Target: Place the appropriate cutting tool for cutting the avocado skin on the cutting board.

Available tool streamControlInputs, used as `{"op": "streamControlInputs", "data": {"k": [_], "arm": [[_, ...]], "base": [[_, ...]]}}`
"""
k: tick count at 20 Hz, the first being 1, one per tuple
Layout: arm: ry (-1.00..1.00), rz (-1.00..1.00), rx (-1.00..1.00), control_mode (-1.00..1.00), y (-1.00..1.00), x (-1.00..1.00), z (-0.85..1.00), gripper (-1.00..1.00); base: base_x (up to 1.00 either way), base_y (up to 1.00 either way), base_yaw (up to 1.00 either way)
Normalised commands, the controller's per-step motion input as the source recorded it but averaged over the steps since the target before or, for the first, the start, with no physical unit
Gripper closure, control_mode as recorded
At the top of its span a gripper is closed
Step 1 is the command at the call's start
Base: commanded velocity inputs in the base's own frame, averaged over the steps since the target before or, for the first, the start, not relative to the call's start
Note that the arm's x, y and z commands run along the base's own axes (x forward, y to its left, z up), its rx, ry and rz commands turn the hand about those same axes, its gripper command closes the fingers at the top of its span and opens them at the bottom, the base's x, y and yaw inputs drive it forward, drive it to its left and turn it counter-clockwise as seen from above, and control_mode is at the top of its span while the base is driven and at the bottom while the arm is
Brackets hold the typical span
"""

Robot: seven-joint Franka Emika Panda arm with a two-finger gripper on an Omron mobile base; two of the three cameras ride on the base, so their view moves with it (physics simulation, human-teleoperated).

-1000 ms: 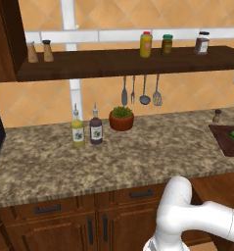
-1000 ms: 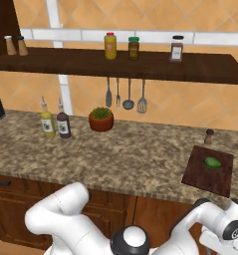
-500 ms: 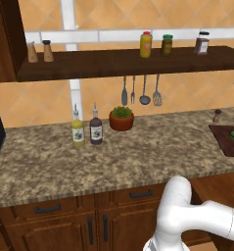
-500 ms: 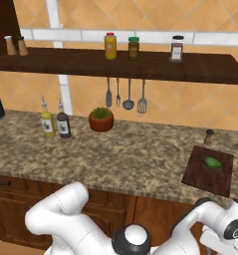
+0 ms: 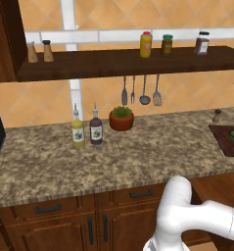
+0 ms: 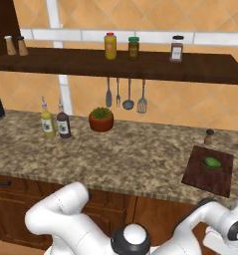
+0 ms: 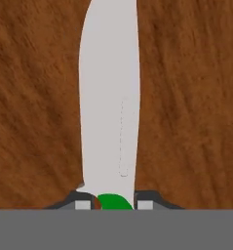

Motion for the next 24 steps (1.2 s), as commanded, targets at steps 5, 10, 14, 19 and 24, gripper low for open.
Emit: {"op": "streamControlInputs", "data": {"k": [5, 10, 14, 19, 24], "arm": [[0.01, 0.0, 0.0, -1.0, -0.15, -0.7, 0.98, 1.0], [0.02, 0.0, -0.01, -1.0, 0.02, -0.75, 1.0, 1.0], [0.07, 0.0, -0.02, -1.0, 0.52, -0.71, 0.79, 1.0], [0.12, 0.0, -0.06, -1.0, 0.96, -0.74, 0.47, 1.0], [0.15, 0.01, -0.12, -1.0, 1.0, -0.38, 0.69, 1.0]], "base": [[0.0, 0.0, 0.0], [0.0, 0.0, 0.0], [0.0, 0.0, 0.0], [0.0, 0.0, 0.0], [0.0, 0.0, 0.0]]}}
